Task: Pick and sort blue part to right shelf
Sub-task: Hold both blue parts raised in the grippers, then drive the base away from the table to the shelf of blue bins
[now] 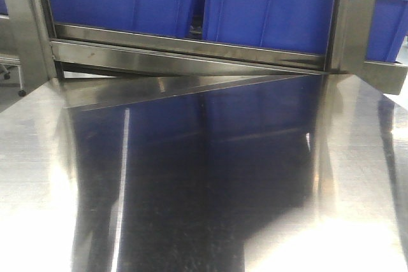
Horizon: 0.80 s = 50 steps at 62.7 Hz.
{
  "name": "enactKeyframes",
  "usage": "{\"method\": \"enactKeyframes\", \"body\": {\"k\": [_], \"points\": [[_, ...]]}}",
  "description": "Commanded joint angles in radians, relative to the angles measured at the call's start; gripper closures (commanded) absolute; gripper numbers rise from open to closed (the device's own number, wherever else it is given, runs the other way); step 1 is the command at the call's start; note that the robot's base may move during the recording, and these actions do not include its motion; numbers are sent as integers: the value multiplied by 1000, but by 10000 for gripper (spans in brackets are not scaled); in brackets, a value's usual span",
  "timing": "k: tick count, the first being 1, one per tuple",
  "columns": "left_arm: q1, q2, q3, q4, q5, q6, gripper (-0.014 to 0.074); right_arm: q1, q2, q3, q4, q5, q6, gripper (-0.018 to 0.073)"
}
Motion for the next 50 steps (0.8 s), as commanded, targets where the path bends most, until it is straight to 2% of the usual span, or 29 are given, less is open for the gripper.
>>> {"method": "enactKeyframes", "body": {"k": [1, 50], "points": [[-6, 13, -24, -11, -101, -5, 316, 0, 12, -32, -14, -93, -7, 300], [-6, 13, -24, -11, -99, -5, 316, 0, 14, -32, -14, -92, -7, 300]]}}
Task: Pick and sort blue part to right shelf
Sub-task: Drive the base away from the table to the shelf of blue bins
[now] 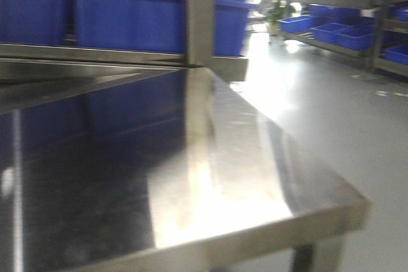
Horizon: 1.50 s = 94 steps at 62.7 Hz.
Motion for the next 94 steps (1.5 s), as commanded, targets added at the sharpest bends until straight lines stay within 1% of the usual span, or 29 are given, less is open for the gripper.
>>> {"method": "enactKeyframes", "body": {"k": [1, 94], "points": [[-6, 16, -24, -11, -94, -5, 316, 0, 14, -31, -12, -94, -7, 300], [-6, 16, -24, -11, -94, -5, 316, -1, 14, -31, -12, -94, -7, 300]]}}
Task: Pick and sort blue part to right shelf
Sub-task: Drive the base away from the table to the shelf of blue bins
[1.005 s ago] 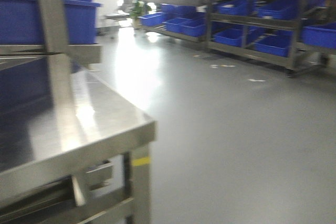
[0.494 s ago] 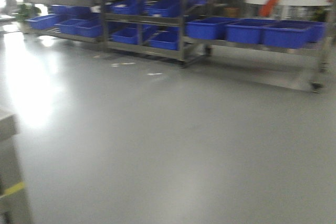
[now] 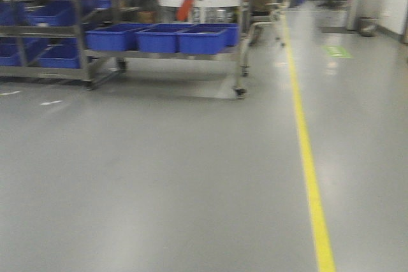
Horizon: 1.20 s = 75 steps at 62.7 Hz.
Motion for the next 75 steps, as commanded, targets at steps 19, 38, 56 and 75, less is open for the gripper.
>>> {"method": "enactKeyframes", "body": {"k": [19, 38, 56, 75], "points": [[-6, 16, -24, -11, -93, -5, 316, -2, 14, -31, -12, -94, -7, 300], [-6, 16, -24, -11, -93, -5, 316, -2, 13, -31, -12, -94, -7, 300], [-6, 16, -24, -11, -93, -5, 316, -2, 13, -31, -12, -94, -7, 300], [-6, 16, -24, -11, -93, -5, 316, -2, 13, -31, -12, -94, -7, 300]]}}
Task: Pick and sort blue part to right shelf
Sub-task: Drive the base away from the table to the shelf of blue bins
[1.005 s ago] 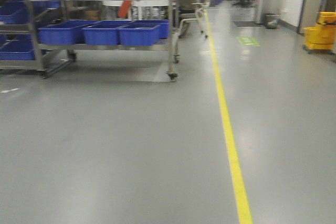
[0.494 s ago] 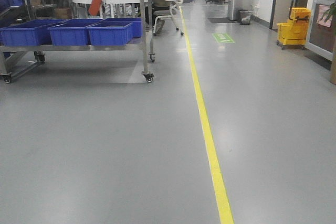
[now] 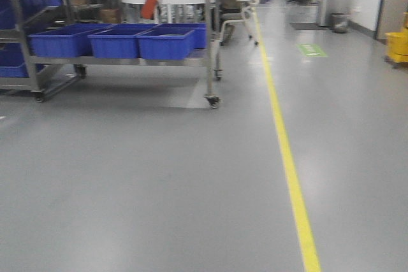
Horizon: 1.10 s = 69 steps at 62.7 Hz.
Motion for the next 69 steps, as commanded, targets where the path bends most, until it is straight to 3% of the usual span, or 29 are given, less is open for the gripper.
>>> {"method": "enactKeyframes", "body": {"k": [1, 69], "points": [[-6, 16, -24, -8, -91, -5, 316, -2, 18, -30, -12, -94, -7, 300], [-6, 16, -24, -8, -89, -5, 316, -2, 18, -30, -12, -93, -7, 300]]}}
